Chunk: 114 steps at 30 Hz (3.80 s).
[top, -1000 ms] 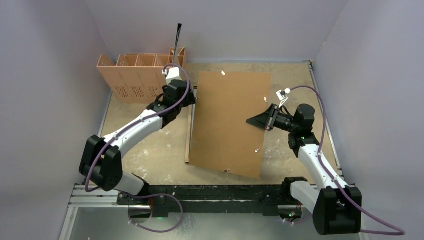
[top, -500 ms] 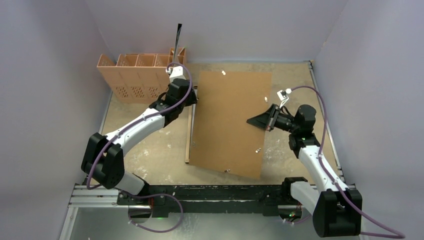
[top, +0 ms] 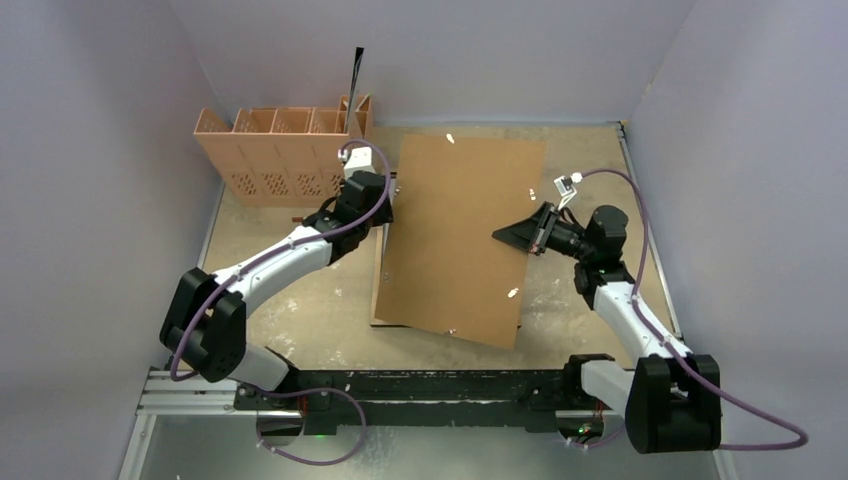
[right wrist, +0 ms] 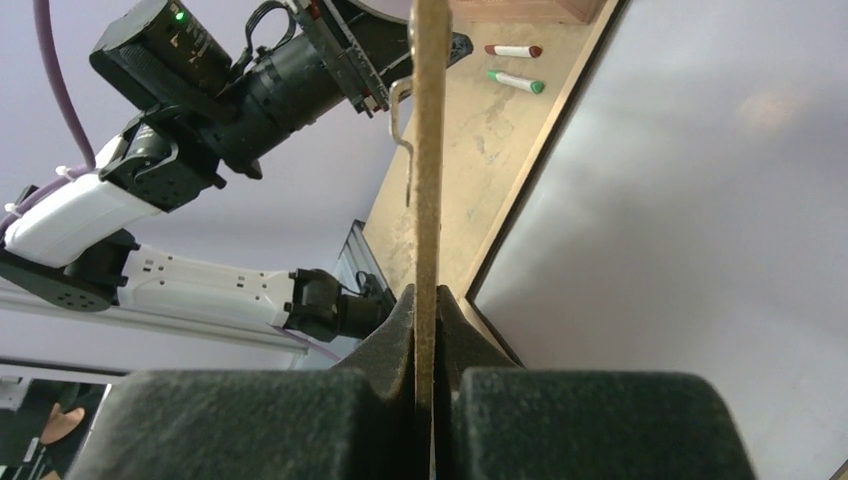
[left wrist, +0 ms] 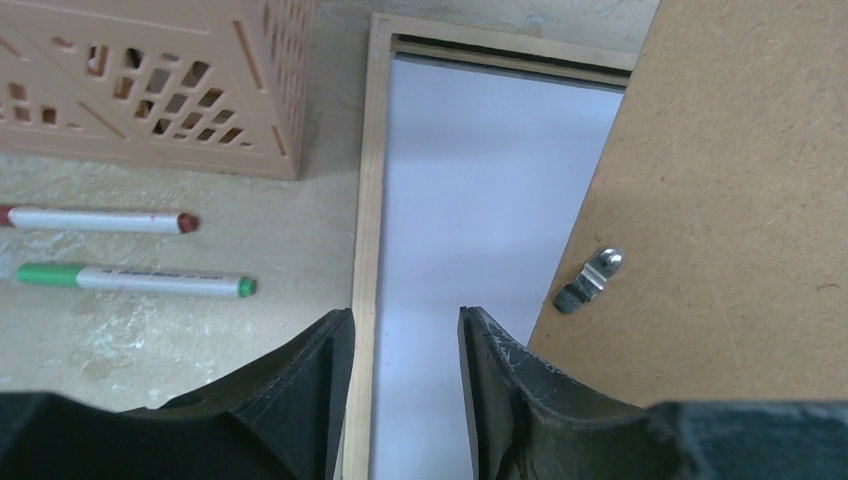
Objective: Put the photo into the frame
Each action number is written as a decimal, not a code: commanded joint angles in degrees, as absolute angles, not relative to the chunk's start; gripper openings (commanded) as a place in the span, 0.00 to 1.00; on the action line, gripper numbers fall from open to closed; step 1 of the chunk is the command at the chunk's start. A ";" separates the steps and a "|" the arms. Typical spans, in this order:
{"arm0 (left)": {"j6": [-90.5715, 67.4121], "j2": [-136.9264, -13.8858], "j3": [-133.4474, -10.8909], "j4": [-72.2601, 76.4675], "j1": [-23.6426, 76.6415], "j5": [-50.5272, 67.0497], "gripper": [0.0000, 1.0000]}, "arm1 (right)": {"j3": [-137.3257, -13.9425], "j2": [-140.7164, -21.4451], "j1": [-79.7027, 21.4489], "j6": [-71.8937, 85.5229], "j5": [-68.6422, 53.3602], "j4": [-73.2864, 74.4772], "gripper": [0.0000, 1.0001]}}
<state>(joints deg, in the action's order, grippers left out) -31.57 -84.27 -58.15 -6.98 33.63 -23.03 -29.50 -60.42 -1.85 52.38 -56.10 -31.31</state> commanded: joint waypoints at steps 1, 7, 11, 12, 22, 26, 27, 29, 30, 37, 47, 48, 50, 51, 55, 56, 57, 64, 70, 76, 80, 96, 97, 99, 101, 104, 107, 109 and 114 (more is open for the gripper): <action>-35.24 -81.76 -58.74 -11.59 33.20 -28.32 0.44 | -31.25 -63.84 -2.11 53.96 -57.91 -40.21 0.00; -38.15 -78.17 -55.23 -12.52 31.14 -30.73 0.43 | -38.09 -74.74 -2.03 51.88 -59.94 -34.66 0.00; -39.59 -78.15 -53.55 -13.00 29.62 -28.91 0.46 | -42.14 -81.97 -2.06 51.81 -61.66 -32.14 0.00; -39.96 -78.44 -53.07 -12.88 29.31 -28.27 0.47 | -43.17 -83.27 -1.96 51.52 -61.70 -31.19 0.00; -42.13 -83.27 -48.59 -6.81 26.12 -16.91 0.55 | -54.52 -97.69 -1.82 39.52 -63.96 -15.43 0.00; -42.04 -85.33 -47.60 -5.28 25.94 -15.03 0.55 | -56.04 -100.49 -1.85 38.25 -62.94 -13.93 0.00; -41.94 -86.02 -47.58 -5.09 25.93 -14.73 0.54 | -56.21 -100.98 -1.80 38.23 -62.93 -13.83 0.00; -41.68 -87.33 -47.56 -4.50 25.85 -13.96 0.53 | -56.56 -101.96 -1.84 38.36 -62.82 -13.88 0.00; -41.66 -88.02 -47.54 -4.13 25.84 -13.22 0.52 | -56.79 -102.36 -1.81 38.40 -62.96 -13.78 0.00; -41.41 -93.28 -47.04 -0.98 25.84 -9.25 0.42 | -58.03 -105.00 -1.93 37.75 -63.00 -12.16 0.00; -39.71 -95.02 -46.67 2.20 25.84 -6.70 0.31 | -59.00 -108.41 -3.25 37.88 -62.10 -13.32 0.00; -39.63 -95.15 -46.68 2.46 25.84 -6.26 0.30 | -59.24 -108.64 -3.44 38.00 -61.94 -13.48 0.00; -39.56 -95.21 -46.59 2.86 25.84 -5.80 0.29 | -59.74 -109.09 -3.72 37.95 -61.65 -13.70 0.00; -39.45 -95.25 -46.65 2.93 25.84 -5.73 0.28 | -60.03 -109.29 -3.82 37.93 -61.50 -13.71 0.00; -39.12 -95.36 -46.79 2.90 25.84 -5.82 0.28 | -60.61 -110.00 -4.18 37.93 -60.80 -14.11 0.00; -39.11 -95.36 -46.83 2.90 25.84 -5.81 0.28 | -60.78 -110.18 -4.40 37.95 -60.70 -14.21 0.01; -39.11 -95.44 -46.77 2.97 25.84 -5.85 0.28 | -60.94 -110.43 -4.58 37.83 -60.33 -14.23 0.02; -39.11 -94.78 -46.90 2.26 25.75 -7.02 0.29 | -61.04 -109.95 -5.14 37.15 -57.35 -13.31 0.17; -39.04 -93.51 -46.96 0.92 25.66 -8.79 0.33 | -62.28 -107.59 -5.27 35.31 -52.59 -9.84 0.43; -38.69 -92.11 -47.23 0.12 25.66 -9.96 0.36 | -62.84 -104.35 -6.18 32.72 -47.28 -5.92 0.64; -38.67 -90.56 -47.07 0.10 25.66 -10.45 0.39 | -64.51 -102.92 -6.84 29.87 -41.67 -0.50 0.74; -36.40 -88.31 -45.81 -1.21 25.34 -8.80 0.60 | -62.57 -95.10 -7.29 23.75 -19.04 9.65 0.78; -36.39 -88.59 -45.68 -1.18 25.20 -8.54 0.61 | -62.25 -94.47 -7.33 23.46 -17.74 9.89 0.78; -36.53 -88.91 -45.18 -0.89 24.99 -8.11 0.62 | -61.62 -93.23 -7.36 23.22 -15.86 10.14 0.78; -36.94 -89.21 -44.63 0.96 24.83 -7.92 0.62 | -61.01 -92.64 -7.43 23.07 -14.73 10.04 0.77; -37.26 -90.32 -44.60 1.49 24.63 -7.50 0.62 | -59.76 -92.58 -7.39 23.50 -13.20 9.54 0.73; -37.27 -91.39 -44.45 1.67 24.52 -7.14 0.60 | -58.49 -93.02 -7.51 23.47 -13.09 8.96 0.65; -37.36 -92.04 -44.15 1.95 24.52 -6.96 0.59 | -57.76 -93.37 -7.74 23.46 -12.95 8.55 0.61; -37.21 -94.34 -43.90 3.47 24.45 -4.10 0.56 | -56.33 -94.30 -8.16 23.75 -11.95 7.31 0.56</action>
